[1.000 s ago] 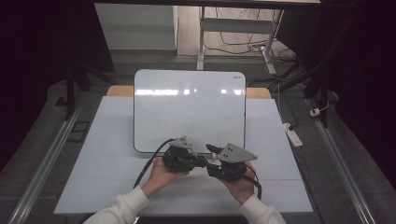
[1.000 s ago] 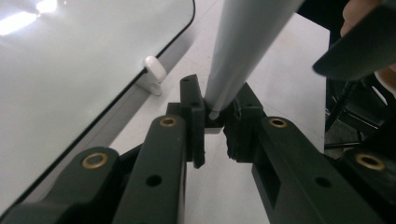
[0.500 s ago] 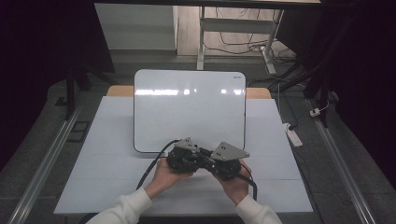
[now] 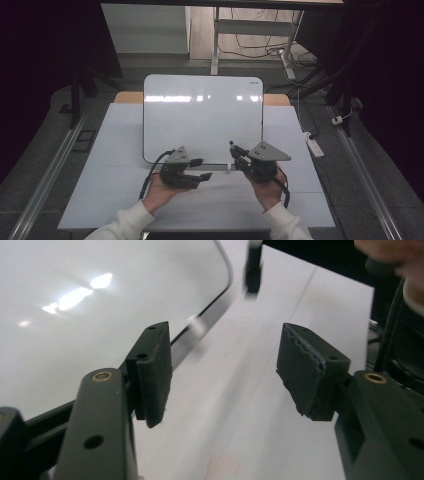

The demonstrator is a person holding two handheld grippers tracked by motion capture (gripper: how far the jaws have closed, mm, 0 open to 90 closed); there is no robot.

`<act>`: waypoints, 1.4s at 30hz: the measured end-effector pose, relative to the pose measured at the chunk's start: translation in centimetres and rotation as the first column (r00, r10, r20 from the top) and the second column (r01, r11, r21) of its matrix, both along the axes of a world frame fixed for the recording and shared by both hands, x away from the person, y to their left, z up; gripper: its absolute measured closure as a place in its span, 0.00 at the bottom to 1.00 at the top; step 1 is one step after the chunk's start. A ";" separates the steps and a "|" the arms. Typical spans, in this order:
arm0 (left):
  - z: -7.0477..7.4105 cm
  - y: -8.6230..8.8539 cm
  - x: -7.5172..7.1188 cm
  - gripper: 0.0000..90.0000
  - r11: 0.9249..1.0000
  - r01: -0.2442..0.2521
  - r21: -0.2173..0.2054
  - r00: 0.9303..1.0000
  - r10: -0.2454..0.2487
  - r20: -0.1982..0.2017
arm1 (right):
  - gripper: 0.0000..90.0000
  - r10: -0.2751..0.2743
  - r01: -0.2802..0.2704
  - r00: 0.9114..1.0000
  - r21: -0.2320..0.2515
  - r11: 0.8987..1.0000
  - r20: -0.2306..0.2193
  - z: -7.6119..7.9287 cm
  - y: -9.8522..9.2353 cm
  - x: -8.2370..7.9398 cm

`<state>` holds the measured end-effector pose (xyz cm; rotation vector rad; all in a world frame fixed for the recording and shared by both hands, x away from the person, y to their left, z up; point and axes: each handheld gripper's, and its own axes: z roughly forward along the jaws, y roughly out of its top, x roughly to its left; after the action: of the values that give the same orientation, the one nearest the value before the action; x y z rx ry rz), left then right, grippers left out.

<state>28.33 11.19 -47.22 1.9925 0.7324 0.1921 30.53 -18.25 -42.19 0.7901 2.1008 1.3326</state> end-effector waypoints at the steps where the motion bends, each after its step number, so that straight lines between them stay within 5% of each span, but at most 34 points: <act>1: -0.2 1.1 -0.5 0.44 1.000 -0.020 0.010 1.000 0.020 0.001 | 0.90 -0.026 0.026 1.000 0.000 1.000 -0.005 0.0 -0.5 0.3; 8: -2.4 8.2 -3.1 0.44 0.985 -0.169 0.030 0.985 0.170 -0.038 | 0.90 -0.139 0.139 0.990 -0.017 0.990 -0.025 -0.3 -2.4 2.0; 13: -2.8 10.7 -3.9 0.44 0.973 -0.231 0.003 0.972 0.231 -0.043 | 0.90 -0.159 0.158 0.987 -0.014 0.987 -0.035 -0.6 -2.7 2.9; 28: -2.9 11.1 -3.8 0.38 0.954 -0.299 0.035 0.954 0.300 -0.015 | 0.90 -0.194 0.191 0.979 -0.047 0.980 -0.066 -1.8 -2.0 5.6; 32: -3.0 11.2 -3.8 0.38 0.952 -0.302 0.039 0.953 0.303 -0.012 | 0.90 -0.211 0.205 0.976 -0.094 0.974 -0.061 -2.5 -1.2 6.4; 42: -3.0 11.2 -3.8 0.38 0.954 -0.296 0.036 0.955 0.297 -0.017 | 0.89 -0.214 0.207 0.975 -0.100 0.973 -0.063 -3.1 -1.1 7.3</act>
<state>24.50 22.36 -50.18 1.9100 1.0488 0.3624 37.78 -19.36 -45.27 1.0041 2.0524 1.1005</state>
